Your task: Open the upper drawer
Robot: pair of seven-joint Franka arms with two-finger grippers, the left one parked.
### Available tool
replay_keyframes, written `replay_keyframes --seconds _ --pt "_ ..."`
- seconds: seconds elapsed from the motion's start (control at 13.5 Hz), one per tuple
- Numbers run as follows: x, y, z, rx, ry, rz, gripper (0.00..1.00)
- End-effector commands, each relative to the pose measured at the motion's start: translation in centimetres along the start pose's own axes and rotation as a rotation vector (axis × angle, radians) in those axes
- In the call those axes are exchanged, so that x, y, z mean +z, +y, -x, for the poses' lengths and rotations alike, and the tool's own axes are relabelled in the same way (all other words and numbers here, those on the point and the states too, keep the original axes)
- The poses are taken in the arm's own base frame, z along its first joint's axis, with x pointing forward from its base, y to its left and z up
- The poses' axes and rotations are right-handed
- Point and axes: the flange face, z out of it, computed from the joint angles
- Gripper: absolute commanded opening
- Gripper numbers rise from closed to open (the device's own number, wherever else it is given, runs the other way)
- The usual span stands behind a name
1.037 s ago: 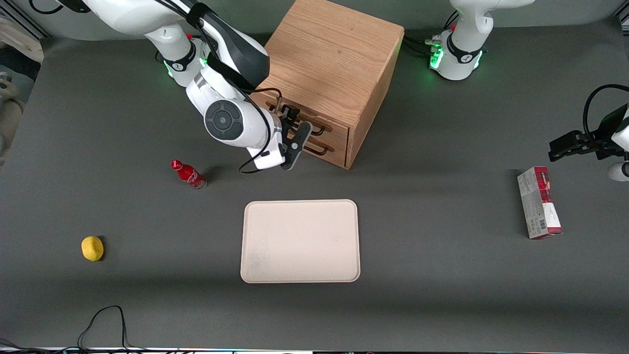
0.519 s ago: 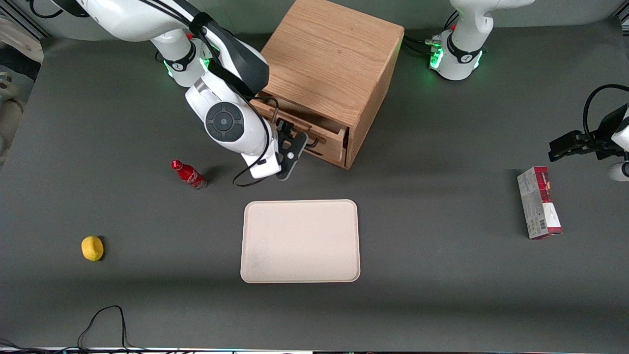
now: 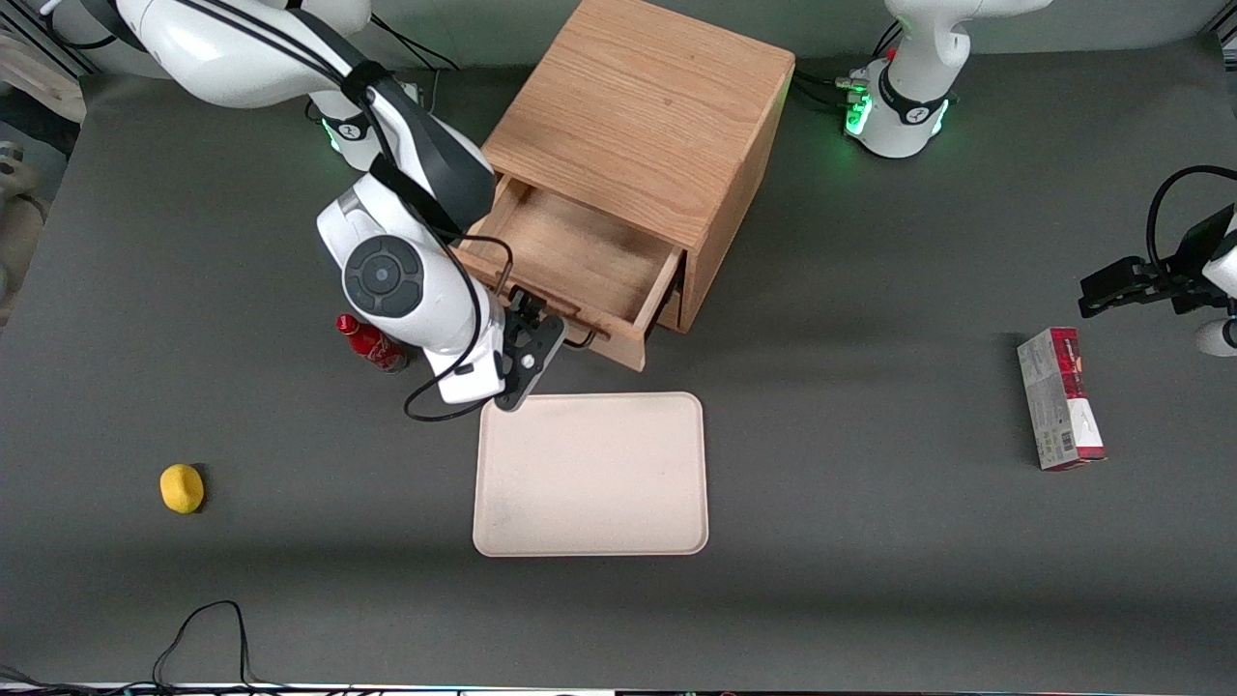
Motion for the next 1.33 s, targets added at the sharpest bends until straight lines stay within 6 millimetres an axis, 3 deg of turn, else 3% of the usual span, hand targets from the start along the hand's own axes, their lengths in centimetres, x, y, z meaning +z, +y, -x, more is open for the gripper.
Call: replay_keyframes --seconds 0.0,0.22,0.52,0.89,1.11,1.26 --pt "-0.2 1.8 -1.3 -0.017 0.016 0.037 1.00" --pt "-1.7 4.8 -0.6 0.031 0.039 0.065 1.00" --pt "-4.5 6.8 -0.2 0.061 0.072 0.126 1.00" --pt "-12.5 7.6 1.2 0.109 0.144 0.184 1.00" --pt "-17.9 10.6 5.4 0.235 0.209 0.198 1.00" --pt "-20.5 12.8 11.4 0.390 0.160 0.131 1.00"
